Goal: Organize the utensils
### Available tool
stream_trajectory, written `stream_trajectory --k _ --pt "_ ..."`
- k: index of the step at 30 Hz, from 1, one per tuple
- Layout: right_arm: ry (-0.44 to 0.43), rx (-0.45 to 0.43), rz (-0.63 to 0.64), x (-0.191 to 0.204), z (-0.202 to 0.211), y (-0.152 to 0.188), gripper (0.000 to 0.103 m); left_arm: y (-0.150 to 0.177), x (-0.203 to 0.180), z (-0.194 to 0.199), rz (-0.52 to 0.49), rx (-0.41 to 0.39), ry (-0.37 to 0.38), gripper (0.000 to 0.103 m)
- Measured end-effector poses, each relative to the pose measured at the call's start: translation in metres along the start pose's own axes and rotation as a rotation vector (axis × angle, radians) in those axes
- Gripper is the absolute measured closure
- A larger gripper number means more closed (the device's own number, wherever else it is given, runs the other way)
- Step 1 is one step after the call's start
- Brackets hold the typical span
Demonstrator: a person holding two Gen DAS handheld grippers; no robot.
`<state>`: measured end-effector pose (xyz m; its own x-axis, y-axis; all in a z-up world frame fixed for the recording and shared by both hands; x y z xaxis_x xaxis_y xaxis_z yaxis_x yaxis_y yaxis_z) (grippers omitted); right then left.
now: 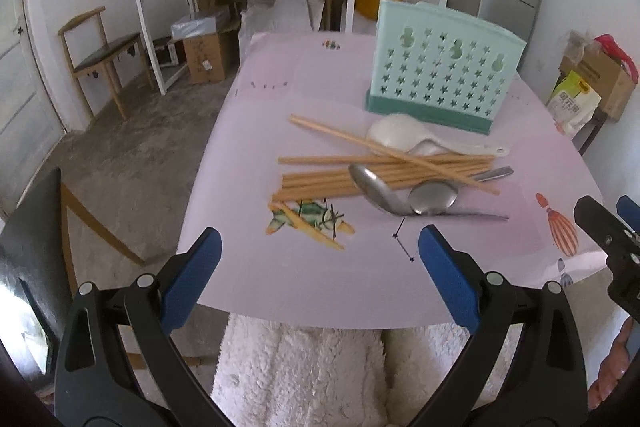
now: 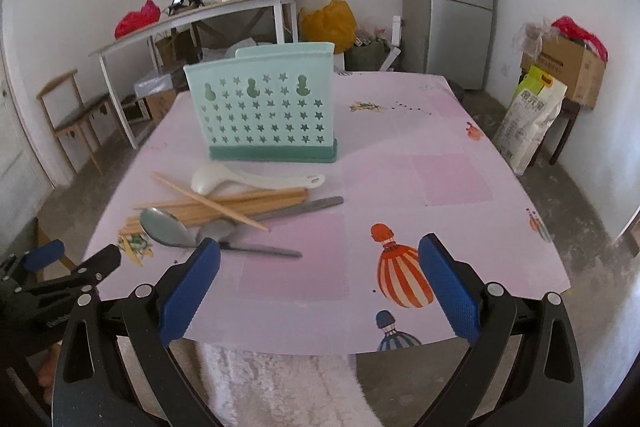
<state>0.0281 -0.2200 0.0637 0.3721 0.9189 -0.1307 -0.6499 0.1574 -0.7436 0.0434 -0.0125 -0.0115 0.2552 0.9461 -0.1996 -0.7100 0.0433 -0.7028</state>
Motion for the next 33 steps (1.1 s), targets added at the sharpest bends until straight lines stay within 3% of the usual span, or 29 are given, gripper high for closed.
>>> stream_trajectory --k 4,10,20,25,29,33 --pt "-0.008 0.002 -0.046 -0.004 0.007 0.002 0.006 -0.003 -0.007 0.004 -0.034 -0.016 -0.016 0.008" --pt "-0.008 0.015 -0.051 -0.006 0.016 0.011 0.006 0.000 -0.011 0.006 -0.005 0.004 0.066 0.008" --pt "-0.009 -0.022 -0.051 -0.006 0.027 0.010 0.006 0.010 -0.014 0.033 0.018 -0.115 0.163 0.008" --pt "-0.044 -0.005 -0.046 -0.002 0.025 0.013 0.006 0.006 -0.008 0.039 0.051 -0.156 0.216 0.008" --pt "-0.080 0.009 -0.017 0.011 0.022 0.013 0.006 0.004 -0.007 0.033 0.053 -0.143 0.222 0.008" --pt "-0.176 0.042 0.018 0.027 0.013 0.012 0.006 0.005 0.005 0.021 0.102 -0.112 0.250 0.008"
Point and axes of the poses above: each gripper's, at about its wrist camera, not at the fingertips, and z roughly against the way its jaws point, x to its left, y to its underside, the point moved 4 cm from there along -z, roughly the way its jaws point, and after that the axes turned 15 degrees about y, right-handed, at the moved point
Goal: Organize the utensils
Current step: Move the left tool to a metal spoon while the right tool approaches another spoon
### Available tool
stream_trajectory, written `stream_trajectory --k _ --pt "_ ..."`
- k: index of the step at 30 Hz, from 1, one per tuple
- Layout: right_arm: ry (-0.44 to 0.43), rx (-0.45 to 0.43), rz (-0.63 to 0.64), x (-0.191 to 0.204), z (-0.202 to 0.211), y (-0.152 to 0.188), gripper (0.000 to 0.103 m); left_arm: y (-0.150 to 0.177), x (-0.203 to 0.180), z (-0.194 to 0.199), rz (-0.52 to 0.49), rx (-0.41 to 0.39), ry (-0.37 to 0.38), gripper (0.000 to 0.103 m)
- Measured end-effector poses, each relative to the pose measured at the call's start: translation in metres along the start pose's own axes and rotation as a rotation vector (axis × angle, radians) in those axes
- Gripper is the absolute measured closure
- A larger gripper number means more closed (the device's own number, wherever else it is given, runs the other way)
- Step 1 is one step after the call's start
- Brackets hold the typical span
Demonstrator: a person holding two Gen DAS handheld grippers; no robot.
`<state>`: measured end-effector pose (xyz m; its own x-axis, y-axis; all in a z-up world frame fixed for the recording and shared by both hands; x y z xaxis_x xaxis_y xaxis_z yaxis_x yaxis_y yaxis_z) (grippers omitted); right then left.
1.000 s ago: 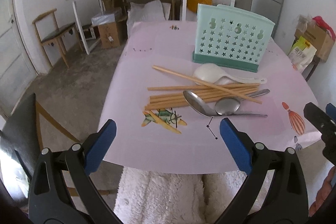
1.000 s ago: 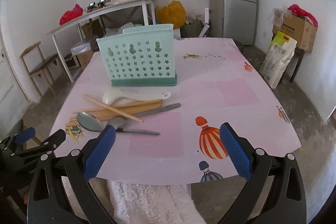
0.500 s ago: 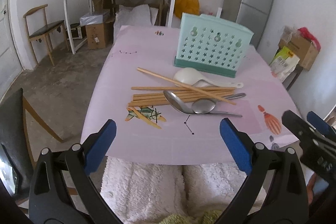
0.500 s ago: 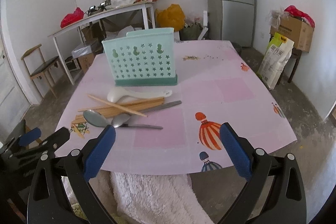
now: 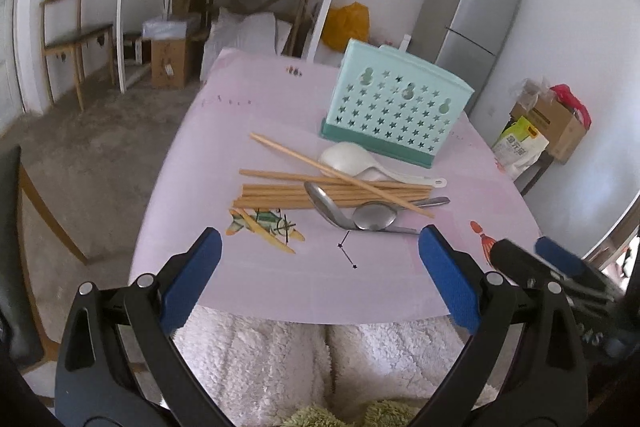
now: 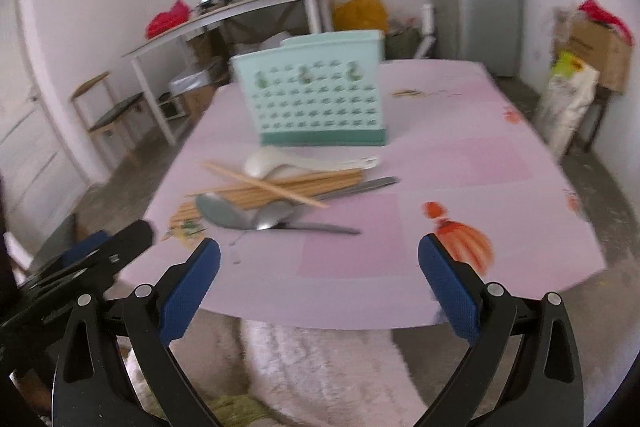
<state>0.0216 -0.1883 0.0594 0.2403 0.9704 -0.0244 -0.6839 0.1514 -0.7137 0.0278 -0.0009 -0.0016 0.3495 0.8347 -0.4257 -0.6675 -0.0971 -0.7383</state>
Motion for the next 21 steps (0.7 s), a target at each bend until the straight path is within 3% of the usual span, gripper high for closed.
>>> stream_trajectory --k 3,8,12,14,16,21 --pt "-0.018 0.002 0.037 0.007 -0.008 -0.004 0.006 -0.005 0.012 -0.010 0.038 0.008 0.027 0.008" --pt "0.022 0.003 -0.008 -0.007 -0.032 -0.028 0.006 -0.017 0.023 -0.024 0.040 -0.004 0.038 0.008" --pt "0.055 -0.003 0.000 -0.015 -0.046 -0.040 0.006 -0.021 0.021 -0.047 0.013 0.055 0.083 0.008" --pt "0.054 0.016 0.016 -0.015 -0.054 -0.043 0.006 -0.022 0.021 -0.058 0.021 0.076 0.111 0.013" --pt "0.043 0.029 0.023 -0.014 -0.060 -0.043 0.006 -0.023 0.024 -0.068 0.040 0.097 0.124 0.029" --pt "0.012 0.032 0.058 -0.005 -0.065 -0.044 0.006 -0.021 0.041 -0.091 0.123 0.178 0.106 0.051"
Point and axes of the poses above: each gripper's, at about its wrist camera, not at the fingertips, and z roughly against the way its jaws point, x to its left, y to its underside, the point moved 4 cm from there along -z, roughly the way its jaws point, and after that the axes turned 15 degrees about y, right-handed, at the moved point
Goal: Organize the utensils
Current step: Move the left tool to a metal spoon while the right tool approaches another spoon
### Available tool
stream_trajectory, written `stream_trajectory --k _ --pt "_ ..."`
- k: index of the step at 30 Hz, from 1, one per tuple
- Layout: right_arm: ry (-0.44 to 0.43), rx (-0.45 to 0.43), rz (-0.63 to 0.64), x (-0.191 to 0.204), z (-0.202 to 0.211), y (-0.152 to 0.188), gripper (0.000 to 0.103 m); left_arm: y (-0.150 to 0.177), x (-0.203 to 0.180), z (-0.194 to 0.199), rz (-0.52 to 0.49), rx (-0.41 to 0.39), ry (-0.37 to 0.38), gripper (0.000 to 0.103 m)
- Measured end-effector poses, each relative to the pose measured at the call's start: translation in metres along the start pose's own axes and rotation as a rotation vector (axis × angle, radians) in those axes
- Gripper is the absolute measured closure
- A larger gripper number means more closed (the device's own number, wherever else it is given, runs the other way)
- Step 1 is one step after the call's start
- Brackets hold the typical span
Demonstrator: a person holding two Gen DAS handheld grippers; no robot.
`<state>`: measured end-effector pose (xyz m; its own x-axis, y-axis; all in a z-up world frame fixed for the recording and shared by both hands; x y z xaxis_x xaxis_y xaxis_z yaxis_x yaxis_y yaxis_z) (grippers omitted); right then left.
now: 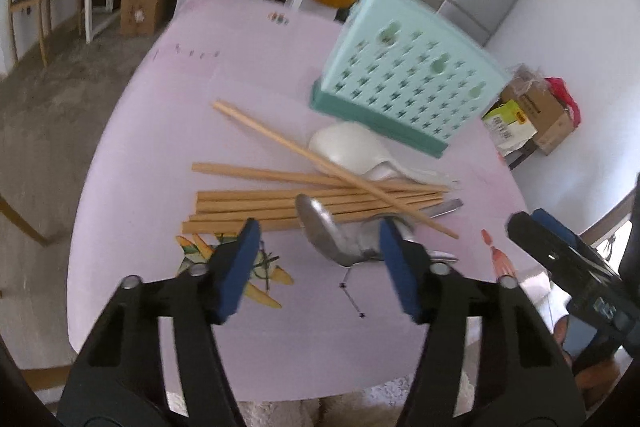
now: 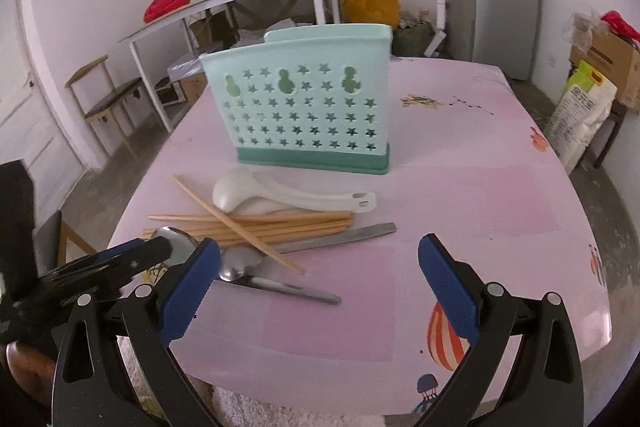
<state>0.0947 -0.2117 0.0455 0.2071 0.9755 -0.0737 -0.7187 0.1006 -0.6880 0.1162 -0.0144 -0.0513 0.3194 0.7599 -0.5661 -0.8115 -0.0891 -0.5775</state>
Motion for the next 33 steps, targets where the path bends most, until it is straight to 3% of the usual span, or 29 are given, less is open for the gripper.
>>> stream_trajectory --k 4,8,15,21,33 --pt "-0.022 -0.007 0.026 0.005 0.001 -0.003 0.006 -0.001 0.013 -0.006 0.051 0.043 -0.043 0.064" --pt "-0.042 -0.017 0.038 0.007 0.005 -0.003 0.007 -0.003 0.013 -0.009 0.068 0.058 -0.041 0.071" --pt "-0.066 -0.032 0.085 0.013 0.011 -0.004 0.017 0.002 0.014 -0.007 0.096 0.064 -0.022 0.093" --pt "-0.078 -0.039 0.176 0.020 0.012 -0.002 0.031 0.010 0.014 0.007 0.107 0.047 -0.019 0.096" --pt "-0.020 -0.111 0.706 0.077 0.006 0.030 0.069 0.023 0.025 0.030 0.116 0.033 -0.043 0.096"
Point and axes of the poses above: each gripper's, at about its wrist camera, not at the fingertips, and z roughly against the way its jaws point, x to its left, y to its underside, the point moved 4 cm from there along -z, roughly the way its jaws point, and after that the axes turned 15 degrees about y, right-handed, at the moved point
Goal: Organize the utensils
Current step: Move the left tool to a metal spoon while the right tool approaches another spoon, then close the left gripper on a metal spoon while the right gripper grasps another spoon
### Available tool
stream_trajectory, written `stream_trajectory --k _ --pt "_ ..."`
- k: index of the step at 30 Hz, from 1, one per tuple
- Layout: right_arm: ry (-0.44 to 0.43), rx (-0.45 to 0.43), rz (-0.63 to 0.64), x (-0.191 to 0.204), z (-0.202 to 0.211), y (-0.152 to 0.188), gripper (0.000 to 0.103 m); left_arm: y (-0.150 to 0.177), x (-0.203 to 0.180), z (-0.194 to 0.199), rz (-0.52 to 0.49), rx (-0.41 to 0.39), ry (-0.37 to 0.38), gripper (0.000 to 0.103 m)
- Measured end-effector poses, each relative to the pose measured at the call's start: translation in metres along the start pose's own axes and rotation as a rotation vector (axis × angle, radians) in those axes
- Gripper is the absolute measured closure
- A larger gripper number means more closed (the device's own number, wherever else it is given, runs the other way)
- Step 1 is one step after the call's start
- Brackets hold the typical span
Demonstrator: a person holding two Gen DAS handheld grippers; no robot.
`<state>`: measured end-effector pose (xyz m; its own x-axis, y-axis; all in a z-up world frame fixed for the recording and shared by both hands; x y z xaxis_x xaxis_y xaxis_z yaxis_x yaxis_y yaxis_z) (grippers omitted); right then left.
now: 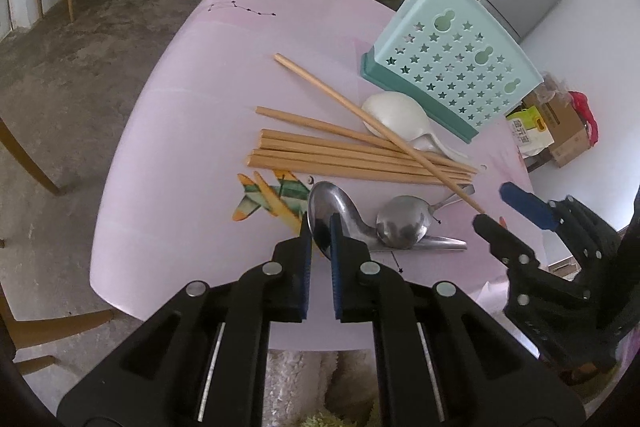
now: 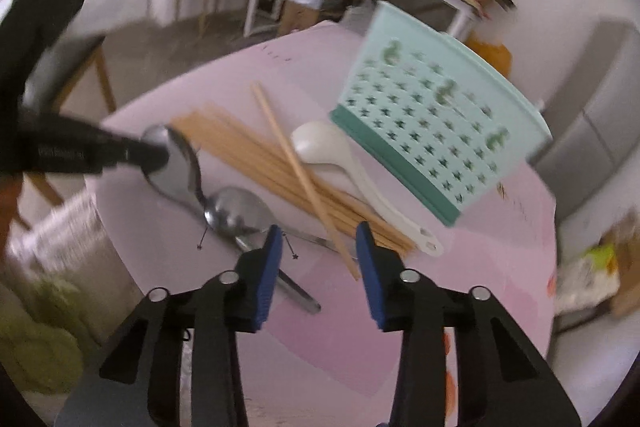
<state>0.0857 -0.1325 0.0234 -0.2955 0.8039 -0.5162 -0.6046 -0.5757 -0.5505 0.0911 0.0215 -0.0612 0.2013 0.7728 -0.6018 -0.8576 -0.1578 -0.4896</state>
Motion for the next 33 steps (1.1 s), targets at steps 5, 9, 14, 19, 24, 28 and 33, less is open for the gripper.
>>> stream_trajectory --k 5,9,14,19,24,28,33 --pt "0.014 -0.019 0.189 0.020 -0.005 -0.001 0.075 0.002 0.000 0.001 -0.025 -0.004 0.004 0.096" --pt "0.005 -0.012 0.354 0.034 -0.012 0.002 0.079 0.002 0.001 0.002 -0.039 -0.004 0.010 0.096" --pt "0.002 -0.036 0.506 0.045 -0.012 0.003 0.079 0.003 0.001 0.001 -0.045 0.001 0.015 0.096" --pt "0.016 -0.099 0.608 0.060 -0.008 -0.002 0.083 0.003 -0.001 -0.001 -0.052 0.009 0.016 0.095" --pt "0.033 -0.158 0.642 0.070 -0.006 -0.003 0.098 0.003 -0.001 -0.002 -0.051 0.009 0.013 0.095" --pt "0.035 -0.192 0.589 0.065 0.005 0.001 0.099 0.004 -0.001 -0.001 -0.049 0.006 0.007 0.095" --pt "0.034 -0.213 0.452 0.044 0.019 -0.001 0.100 0.005 -0.002 -0.001 -0.047 0.000 -0.004 0.095"
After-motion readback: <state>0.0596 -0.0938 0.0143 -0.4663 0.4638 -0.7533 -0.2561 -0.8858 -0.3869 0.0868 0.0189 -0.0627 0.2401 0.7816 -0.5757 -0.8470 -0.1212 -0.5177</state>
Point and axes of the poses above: each gripper's, at about its wrist camera, not at the fingertips, and z roughly against the way its jaws point, x to its left, y to its underside, the point moved 4 cm from there along -z, roughly the way its jaws point, and after that the axes turned 15 degrees about y, right-handed, at the moved point
